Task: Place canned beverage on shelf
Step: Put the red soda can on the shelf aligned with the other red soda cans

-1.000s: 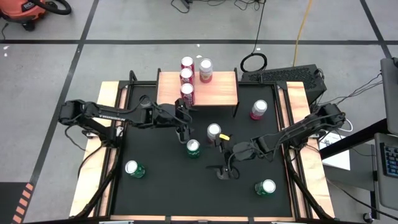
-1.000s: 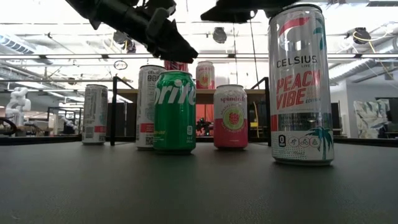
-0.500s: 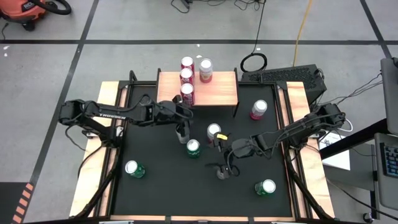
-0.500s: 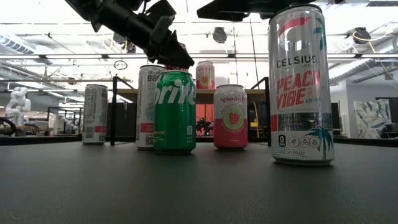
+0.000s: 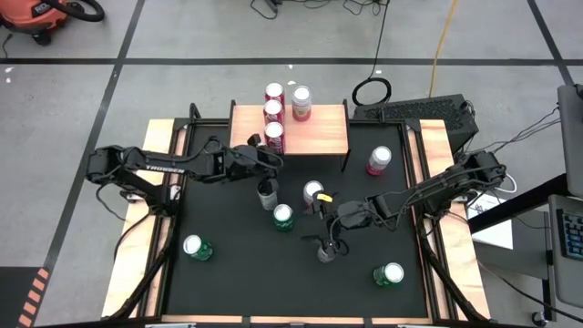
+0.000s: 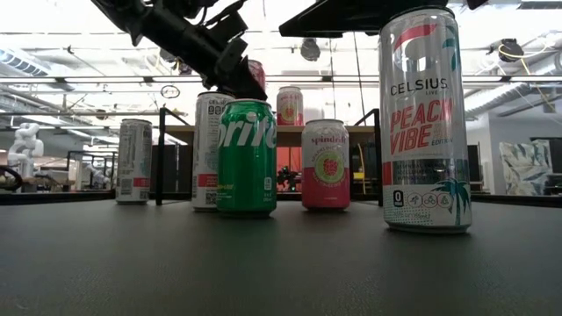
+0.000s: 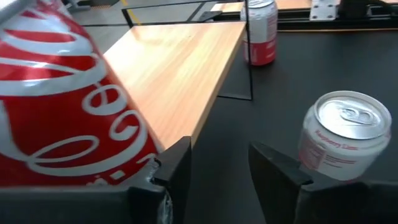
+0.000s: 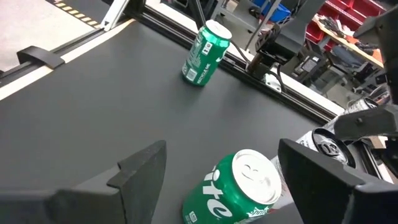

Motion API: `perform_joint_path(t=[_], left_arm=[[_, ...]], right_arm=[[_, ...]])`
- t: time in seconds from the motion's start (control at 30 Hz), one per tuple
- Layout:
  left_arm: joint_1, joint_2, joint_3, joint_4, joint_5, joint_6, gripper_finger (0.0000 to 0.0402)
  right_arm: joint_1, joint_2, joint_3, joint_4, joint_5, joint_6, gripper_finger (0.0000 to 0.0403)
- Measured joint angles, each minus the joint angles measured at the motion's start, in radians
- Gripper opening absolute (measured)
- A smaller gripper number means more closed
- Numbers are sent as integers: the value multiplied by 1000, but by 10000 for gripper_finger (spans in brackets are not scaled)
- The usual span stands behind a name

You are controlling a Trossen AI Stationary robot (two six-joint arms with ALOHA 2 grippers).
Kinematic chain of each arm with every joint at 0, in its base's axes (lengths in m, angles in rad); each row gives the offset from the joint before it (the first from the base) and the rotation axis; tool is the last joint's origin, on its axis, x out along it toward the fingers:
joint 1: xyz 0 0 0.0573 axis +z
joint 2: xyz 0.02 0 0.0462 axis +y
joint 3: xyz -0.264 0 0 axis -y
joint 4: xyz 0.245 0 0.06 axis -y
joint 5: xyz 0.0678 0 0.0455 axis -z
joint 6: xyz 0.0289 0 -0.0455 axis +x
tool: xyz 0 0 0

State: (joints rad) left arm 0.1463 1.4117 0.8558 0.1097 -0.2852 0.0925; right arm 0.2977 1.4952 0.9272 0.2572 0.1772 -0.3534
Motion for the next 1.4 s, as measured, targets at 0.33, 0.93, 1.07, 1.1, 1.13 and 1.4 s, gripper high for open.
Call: perform_joint_path(t=[0.33, 0.93, 1.07, 1.1, 1.13, 1.4], left_arm=[[24, 0, 0, 0, 15, 1, 139], [24, 0, 0, 0, -58, 19, 138], [24, 0, 0, 1, -60, 20, 138], [24, 0, 0, 1, -60, 20, 138], [24, 0, 0, 0, -60, 21, 138], [36, 0, 0, 1, -60, 21, 138]], right_arm=[[0, 0, 0, 0, 0, 24, 285], [0, 1, 0, 0, 0, 54, 285], [1, 1, 0, 0, 0, 61, 285], [1, 1, 0, 0, 0, 62, 286], [0, 1, 0, 0, 0, 62, 286], [4, 1, 0, 0, 0, 87, 286]])
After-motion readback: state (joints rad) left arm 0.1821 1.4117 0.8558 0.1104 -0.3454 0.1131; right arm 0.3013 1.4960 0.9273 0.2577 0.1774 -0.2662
